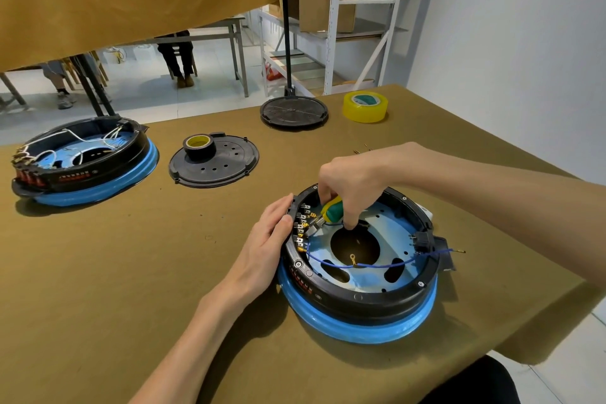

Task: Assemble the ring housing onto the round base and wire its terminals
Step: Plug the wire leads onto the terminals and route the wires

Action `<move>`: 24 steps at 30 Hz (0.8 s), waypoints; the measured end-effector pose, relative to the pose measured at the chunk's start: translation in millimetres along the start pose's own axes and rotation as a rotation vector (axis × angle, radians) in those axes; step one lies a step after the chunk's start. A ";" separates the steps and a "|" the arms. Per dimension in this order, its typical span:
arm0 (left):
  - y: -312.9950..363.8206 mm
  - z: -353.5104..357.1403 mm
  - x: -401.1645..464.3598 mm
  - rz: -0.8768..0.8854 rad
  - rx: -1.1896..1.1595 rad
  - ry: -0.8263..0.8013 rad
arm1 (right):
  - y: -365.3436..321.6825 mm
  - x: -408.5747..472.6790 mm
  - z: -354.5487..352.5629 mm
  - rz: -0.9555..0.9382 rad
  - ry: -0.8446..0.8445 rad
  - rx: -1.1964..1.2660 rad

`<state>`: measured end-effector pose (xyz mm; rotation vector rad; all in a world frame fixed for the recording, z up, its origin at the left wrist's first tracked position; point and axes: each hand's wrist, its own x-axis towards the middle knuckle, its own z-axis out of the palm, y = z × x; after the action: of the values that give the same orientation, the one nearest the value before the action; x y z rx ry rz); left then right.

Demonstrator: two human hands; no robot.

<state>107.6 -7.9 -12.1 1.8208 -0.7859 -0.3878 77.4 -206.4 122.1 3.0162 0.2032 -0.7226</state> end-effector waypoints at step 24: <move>-4.8 0.9 2.5 0.006 -0.015 0.001 | 2.6 6.6 -4.8 -0.038 -0.040 0.017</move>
<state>110.5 -9.1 -16.6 1.8042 -0.7862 -0.3877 85.7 -207.9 123.4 3.0180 0.2550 -0.7916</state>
